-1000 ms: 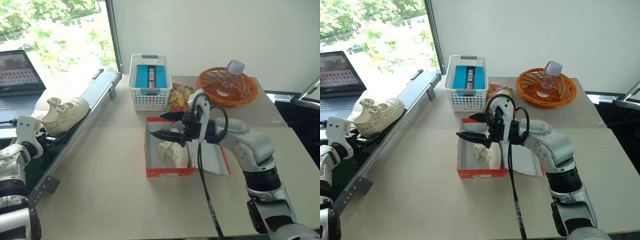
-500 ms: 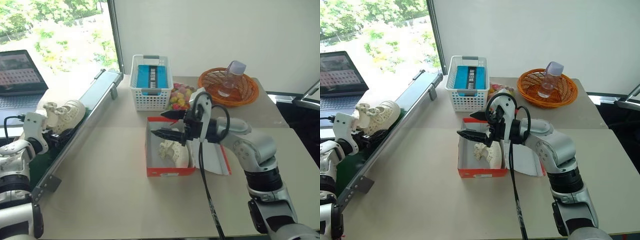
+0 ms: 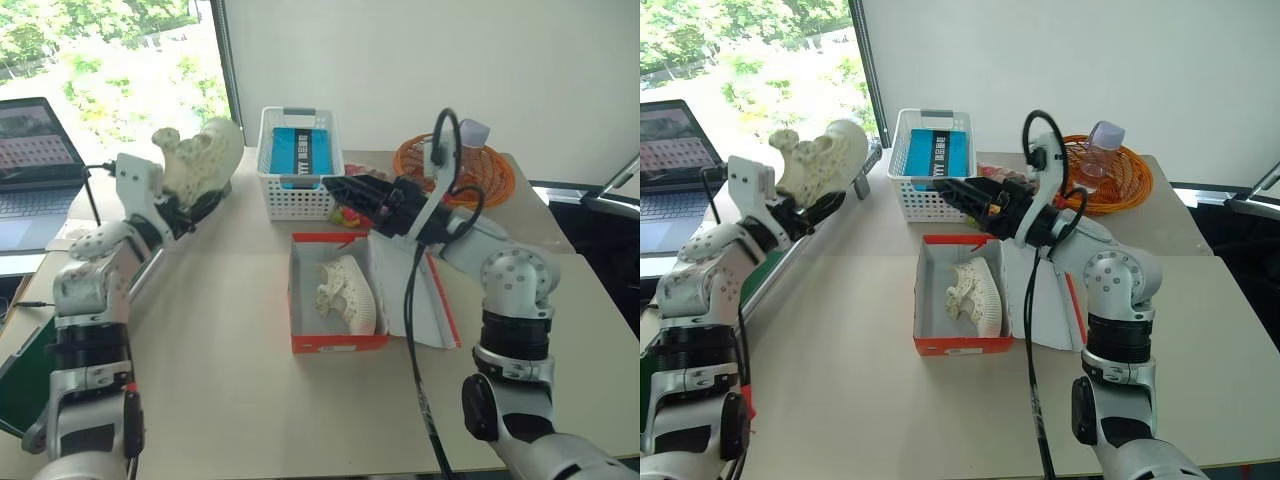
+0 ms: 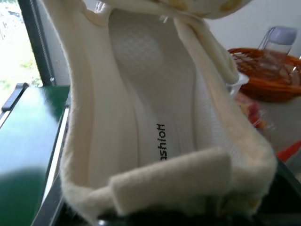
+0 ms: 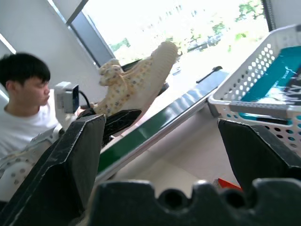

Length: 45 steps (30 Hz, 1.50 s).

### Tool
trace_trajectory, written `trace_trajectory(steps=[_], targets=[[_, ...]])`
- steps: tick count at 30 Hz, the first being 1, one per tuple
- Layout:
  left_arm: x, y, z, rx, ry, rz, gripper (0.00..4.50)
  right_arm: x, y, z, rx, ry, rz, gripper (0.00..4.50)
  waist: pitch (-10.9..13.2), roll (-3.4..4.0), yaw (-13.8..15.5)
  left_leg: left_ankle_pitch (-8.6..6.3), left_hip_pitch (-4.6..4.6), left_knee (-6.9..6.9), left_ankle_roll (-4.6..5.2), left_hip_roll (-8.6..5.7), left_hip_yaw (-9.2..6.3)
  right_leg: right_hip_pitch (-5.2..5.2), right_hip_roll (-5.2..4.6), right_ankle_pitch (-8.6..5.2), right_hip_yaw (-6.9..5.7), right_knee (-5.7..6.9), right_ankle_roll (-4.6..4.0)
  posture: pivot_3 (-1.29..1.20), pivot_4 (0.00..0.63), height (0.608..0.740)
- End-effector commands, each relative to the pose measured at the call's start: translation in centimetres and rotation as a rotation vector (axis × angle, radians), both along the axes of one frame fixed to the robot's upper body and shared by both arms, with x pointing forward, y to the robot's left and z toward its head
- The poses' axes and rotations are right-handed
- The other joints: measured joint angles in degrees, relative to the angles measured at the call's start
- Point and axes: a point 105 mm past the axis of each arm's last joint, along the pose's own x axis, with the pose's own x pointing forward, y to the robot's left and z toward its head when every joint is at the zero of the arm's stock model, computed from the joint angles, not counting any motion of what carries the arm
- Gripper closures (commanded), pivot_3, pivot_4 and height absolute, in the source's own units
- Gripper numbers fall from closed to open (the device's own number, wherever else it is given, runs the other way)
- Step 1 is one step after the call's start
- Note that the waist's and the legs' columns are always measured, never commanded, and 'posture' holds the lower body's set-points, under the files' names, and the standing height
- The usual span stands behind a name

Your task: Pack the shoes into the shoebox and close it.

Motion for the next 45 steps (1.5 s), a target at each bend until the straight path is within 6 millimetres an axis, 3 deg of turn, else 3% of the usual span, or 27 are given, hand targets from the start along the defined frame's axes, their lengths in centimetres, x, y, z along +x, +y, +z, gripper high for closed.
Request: trace_trajectory(steps=[1,5,9,12,22,25,33,35,37,41,45], targets=[[-0.8,-5.9,3.5,-0.001,-0.110,-0.151,1.68,0.3,-1.6,2.6,0.225,0.062,-0.019,0.00,0.00,0.00,-0.03,0.00,0.00,0.00,0.00,-0.01,-0.02,0.01,0.01,0.00,0.00,0.00,0.01,0.00,0.150,0.740],[-0.8,-8.7,4.4,-0.055,-0.120,-0.218,1.68,0.7,-2.6,3.1,0.294,0.117,-0.044,0.00,0.00,0.01,-0.46,0.02,0.00,0.00,0.04,-0.04,-0.04,0.04,0.01,0.03,0.02,-0.04,0.06,0.00,0.150,0.740],[-1.7,-11.9,3.6,-0.076,-0.100,-0.311,1.68,0.7,-2.8,2.2,0.194,0.118,-0.081,0.00,0.06,0.14,-1.09,0.02,0.00,-0.03,0.05,-0.06,-0.07,0.03,0.01,0.02,0.08,-0.05,0.08,0.00,0.150,0.740],[-2.8,-14.1,3.0,-0.095,-0.081,-0.379,1.68,0.5,-2.9,2.0,0.214,0.131,-0.085,0.00,0.06,0.14,-1.14,0.02,0.00,-0.03,0.05,-0.07,-0.09,0.04,0.02,0.01,0.09,-0.06,0.09,0.00,0.150,0.740],[-5.2,-17.1,1.7,-0.144,-0.010,-0.474,1.68,0.2,-3.8,1.2,0.207,0.135,-0.132,0.00,0.06,0.18,-1.11,0.03,0.00,-0.01,0.08,-0.09,-0.14,0.04,0.04,0.01,0.14,-0.05,0.11,0.00,0.150,0.740],[-5.4,-17.1,1.4,-0.144,0.004,-0.473,1.70,0.3,-4.2,1.2,0.221,0.128,-0.148,0.75,0.06,0.18,-1.05,0.04,0.00,-0.01,0.08,-0.10,-0.14,0.05,0.04,0.01,0.13,-0.07,0.12,0.00,0.150,0.740],[-5.4,-16.8,1.1,-0.121,0.018,-0.469,1.70,0.4,-4.3,1.6,0.225,0.100,-0.158,3.43,0.07,0.21,-1.07,0.04,0.00,-0.01,0.08,-0.11,-0.16,0.05,0.04,0.01,0.14,-0.07,0.12,0.00,0.150,0.740],[-5.2,-16.5,1.1,-0.111,0.018,-0.461,1.70,0.5,-4.3,1.7,0.219,0.090,-0.168,3.89,0.07,0.21,-1.06,0.04,0.00,-0.01,0.08,-0.11,-0.16,0.05,0.04,0.01,0.13,-0.07,0.12,0.00,0.150,0.740],[-4.9,-15.7,0.9,-0.092,0.021,-0.440,1.70,0.6,-4.5,1.7,0.188,0.072,-0.186,4.00,0.07,0.21,-1.07,0.04,0.00,-0.02,0.08,-0.11,-0.16,0.05,0.04,0.01,0.14,-0.08,0.12,0.00,0.150,0.740],[-4.1,-14.0,0.6,-0.090,0.033,-0.397,0.15,0.7,-4.3,1.6,0.121,0.048,-0.189,4.04,0.08,0.21,-1.05,0.04,0.00,-0.02,0.08,-0.11,-0.16,0.05,0.04,0.01,0.13,-0.08,0.12,0.00,0.150,0.740],[-3.6,-12.3,0.2,-0.055,0.041,-0.358,0.00,0.7,-4.3,1.2,0.024,0.020,-0.198,4.06,0.08,0.22,-1.03,0.04,0.00,-0.02,0.08,-0.10,-0.15,0.04,0.04,0.00,0.13,-0.08,0.12,0.00,0.150,0.740]])
